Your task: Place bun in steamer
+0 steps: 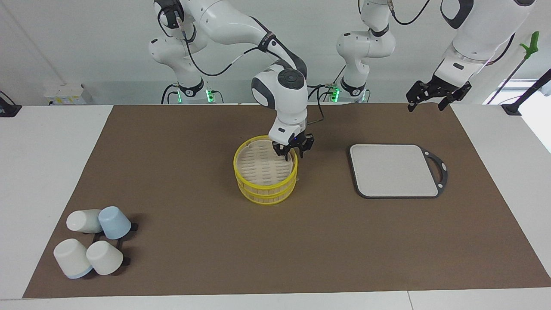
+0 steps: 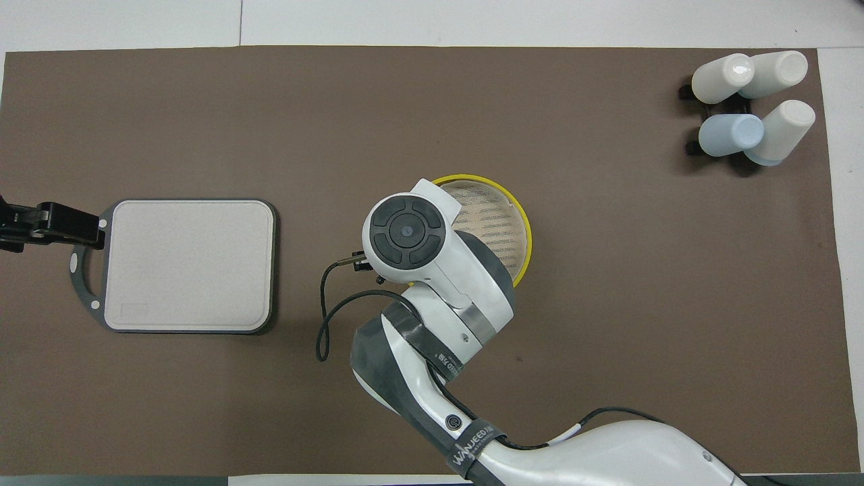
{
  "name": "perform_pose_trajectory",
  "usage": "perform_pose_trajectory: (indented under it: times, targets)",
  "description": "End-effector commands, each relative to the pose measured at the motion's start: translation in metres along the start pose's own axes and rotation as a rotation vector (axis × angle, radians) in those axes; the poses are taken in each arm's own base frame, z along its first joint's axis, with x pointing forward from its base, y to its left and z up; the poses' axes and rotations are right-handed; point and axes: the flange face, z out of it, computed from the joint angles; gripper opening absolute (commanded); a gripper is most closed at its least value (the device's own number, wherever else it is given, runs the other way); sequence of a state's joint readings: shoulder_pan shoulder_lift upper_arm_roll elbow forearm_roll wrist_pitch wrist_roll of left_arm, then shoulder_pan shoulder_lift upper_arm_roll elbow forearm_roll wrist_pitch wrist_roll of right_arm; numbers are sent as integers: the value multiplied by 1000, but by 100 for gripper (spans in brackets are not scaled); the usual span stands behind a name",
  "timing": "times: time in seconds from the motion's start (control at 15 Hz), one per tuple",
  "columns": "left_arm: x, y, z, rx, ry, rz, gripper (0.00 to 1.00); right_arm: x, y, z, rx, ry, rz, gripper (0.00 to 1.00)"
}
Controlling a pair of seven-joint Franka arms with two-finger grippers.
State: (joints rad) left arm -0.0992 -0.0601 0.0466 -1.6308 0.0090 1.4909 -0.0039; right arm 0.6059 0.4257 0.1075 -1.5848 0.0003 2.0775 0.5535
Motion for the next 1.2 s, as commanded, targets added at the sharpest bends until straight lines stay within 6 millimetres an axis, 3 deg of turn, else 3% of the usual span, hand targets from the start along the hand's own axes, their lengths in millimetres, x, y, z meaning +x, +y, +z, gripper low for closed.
perform_pose_trajectory:
  times: [0.0, 0.13, 0.27, 0.33, 0.6, 0.67, 0.8, 1.13]
  targets:
    - [-2, 0, -4, -8, 8, 18, 100, 24, 17, -65, -29, -27, 36, 100]
    - [-1, 3, -4, -8, 6, 21, 100, 51, 91, -100, -67, 6, 85, 100]
    - [-1, 4, -4, -8, 6, 22, 100, 62, 185, -135, -91, -38, 91, 100]
    - [-1, 4, -4, -8, 6, 22, 100, 57, 226, -151, -104, -83, 65, 100]
    - [-2, 3, -4, -9, 8, 21, 100, 10, 321, -201, -121, -152, 132, 100]
    - [-1, 3, -4, -9, 6, 21, 100, -7, 331, -209, -123, -165, 116, 100]
    - [-1, 2, -4, -11, 8, 20, 100, -42, 331, -210, -130, -165, 97, 100]
    - [-1, 2, -4, -11, 9, 17, 100, -51, 344, -189, -129, -118, 121, 100]
